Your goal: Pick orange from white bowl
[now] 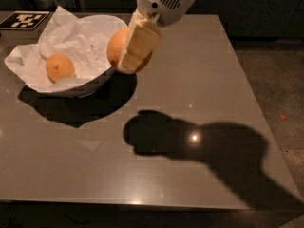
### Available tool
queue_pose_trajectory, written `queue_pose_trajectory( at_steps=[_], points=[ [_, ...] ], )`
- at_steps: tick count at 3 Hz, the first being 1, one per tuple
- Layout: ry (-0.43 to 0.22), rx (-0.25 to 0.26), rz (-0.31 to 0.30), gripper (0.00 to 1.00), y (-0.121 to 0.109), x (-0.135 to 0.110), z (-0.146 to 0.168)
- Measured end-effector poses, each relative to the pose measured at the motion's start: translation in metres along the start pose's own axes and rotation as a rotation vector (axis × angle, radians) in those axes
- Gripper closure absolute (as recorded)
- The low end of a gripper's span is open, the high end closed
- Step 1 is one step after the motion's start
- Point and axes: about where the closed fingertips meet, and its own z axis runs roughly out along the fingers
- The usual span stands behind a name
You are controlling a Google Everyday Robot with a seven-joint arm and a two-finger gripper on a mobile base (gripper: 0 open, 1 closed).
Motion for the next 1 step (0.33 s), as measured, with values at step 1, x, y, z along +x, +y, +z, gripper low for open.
queue_pose_trajectory(
  at_steps=[1],
  points=[
    [-0.003,0.004,0.004,1.00,-0.0011,0.0005,0.0000]
  ],
)
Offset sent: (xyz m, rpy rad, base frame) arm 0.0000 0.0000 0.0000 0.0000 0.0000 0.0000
